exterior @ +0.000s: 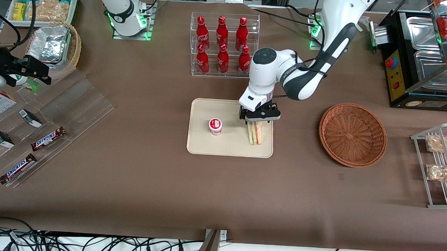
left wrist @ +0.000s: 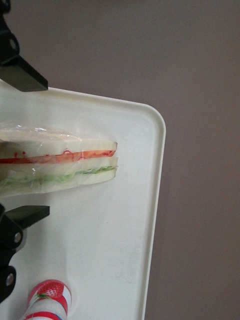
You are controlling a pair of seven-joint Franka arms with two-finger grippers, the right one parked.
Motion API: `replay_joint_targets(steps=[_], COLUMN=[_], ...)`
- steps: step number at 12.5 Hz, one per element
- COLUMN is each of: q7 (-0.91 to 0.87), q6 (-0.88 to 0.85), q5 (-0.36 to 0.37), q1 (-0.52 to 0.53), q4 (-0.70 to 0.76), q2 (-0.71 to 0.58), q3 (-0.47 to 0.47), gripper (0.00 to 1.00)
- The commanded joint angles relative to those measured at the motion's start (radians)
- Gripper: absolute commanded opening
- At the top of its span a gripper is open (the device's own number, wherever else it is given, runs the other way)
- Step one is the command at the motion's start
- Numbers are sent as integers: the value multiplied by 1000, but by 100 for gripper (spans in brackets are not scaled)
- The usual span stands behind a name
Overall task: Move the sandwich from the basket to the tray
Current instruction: 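Lower the sandwich onto the tray beside the red cup, then open the left gripper and withdraw it toward the basket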
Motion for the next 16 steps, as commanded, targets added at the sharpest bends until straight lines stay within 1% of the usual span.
replay_joint_targets(steps=[1,2,3,4,6,7,9,12,14,15,16], q7=[160,223,257,267,287,299,392,475,576,644,740], q6=[-148,-221,-299,-349,-374,-387,-453,-498,-539,-561,-582], q5=[-160,-218,-251,-257,-259,-277,-337,-362,-401,-408,-450], q1=[47,57,61,79,125,145,174,247,321,353,349], q4=[100,164,225,261,293,331,398,456,493,508,510], q2=[-35,-35,-33,-33,-35,-33,-27,-25,-25,-18,-22], q3=[-33,-33,-31,-30,-39,-39,-36,-36,-36,-34,10], gripper=[100,100,100,100,100,100,100,100,100,100,100])
